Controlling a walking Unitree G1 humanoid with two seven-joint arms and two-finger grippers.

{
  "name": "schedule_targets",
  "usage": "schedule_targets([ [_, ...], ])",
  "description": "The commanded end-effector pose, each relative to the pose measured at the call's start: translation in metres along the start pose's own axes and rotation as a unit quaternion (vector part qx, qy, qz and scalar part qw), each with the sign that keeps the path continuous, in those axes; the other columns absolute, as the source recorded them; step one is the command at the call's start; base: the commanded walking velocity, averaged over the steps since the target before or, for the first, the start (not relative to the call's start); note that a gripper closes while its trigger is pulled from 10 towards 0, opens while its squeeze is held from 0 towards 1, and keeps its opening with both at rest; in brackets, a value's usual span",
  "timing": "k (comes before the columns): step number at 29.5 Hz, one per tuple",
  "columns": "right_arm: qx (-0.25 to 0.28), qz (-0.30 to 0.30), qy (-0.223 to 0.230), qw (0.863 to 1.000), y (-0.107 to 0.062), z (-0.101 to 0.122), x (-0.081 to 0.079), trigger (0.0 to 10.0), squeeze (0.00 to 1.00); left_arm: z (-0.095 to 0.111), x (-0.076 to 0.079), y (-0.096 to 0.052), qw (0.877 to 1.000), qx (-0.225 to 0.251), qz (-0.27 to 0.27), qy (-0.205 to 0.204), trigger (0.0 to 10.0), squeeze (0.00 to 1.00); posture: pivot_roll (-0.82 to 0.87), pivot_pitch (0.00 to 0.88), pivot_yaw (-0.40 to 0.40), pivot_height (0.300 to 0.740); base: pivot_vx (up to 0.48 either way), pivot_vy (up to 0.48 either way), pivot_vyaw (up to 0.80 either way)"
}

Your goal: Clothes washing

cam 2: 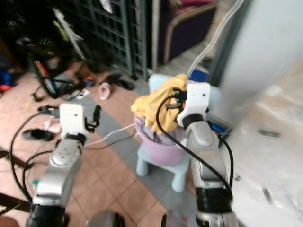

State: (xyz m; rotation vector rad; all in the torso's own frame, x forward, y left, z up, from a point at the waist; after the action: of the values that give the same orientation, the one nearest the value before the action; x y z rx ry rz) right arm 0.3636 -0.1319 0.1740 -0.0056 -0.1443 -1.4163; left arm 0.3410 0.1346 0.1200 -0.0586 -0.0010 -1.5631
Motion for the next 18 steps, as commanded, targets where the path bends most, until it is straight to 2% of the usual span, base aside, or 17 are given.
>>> schedule_targets([
  [1,0.016,-0.02,-0.011,1.0,-0.0001,0.0083,0.0099,10.0,0.0,0.0039,0.0073,-0.0001,1.0,0.008,-0.016,-0.009,10.0,0.0,-0.07,0.047,0.063,0.74,0.0,0.0,-0.8],
  [16,0.026,-0.032,-0.026,0.999,0.0017,0.0134,0.016,10.0,0.0,0.0033,0.0112,-0.0001,0.999,0.004,-0.027,-0.017,10.0,0.0,-0.06,0.047,0.06,0.74,0.0,0.0,-0.8],
  [18,0.029,-0.031,-0.029,0.999,0.0036,0.015,0.0154,10.0,0.0,0.004,0.0113,0.0001,0.999,0.006,-0.027,-0.022,10.0,0.0,-0.06,0.043,0.058,0.74,0.0,0.0,0.0],
])
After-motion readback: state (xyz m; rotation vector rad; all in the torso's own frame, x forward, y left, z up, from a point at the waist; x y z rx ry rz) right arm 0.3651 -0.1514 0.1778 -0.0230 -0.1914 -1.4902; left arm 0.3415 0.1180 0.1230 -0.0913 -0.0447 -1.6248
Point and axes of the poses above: a point about 5 cm out from each wrist's last joint towards the gripper, its own y axis pointing out of the wrist towards the gripper, its own z axis along the axis of the wrist's last joint, x = y × z, the point moved 6 cm from there along y, pointing out of the wrist towards the gripper, and after that the axes turned 6 degrees about -y, right-handed, at the moved point
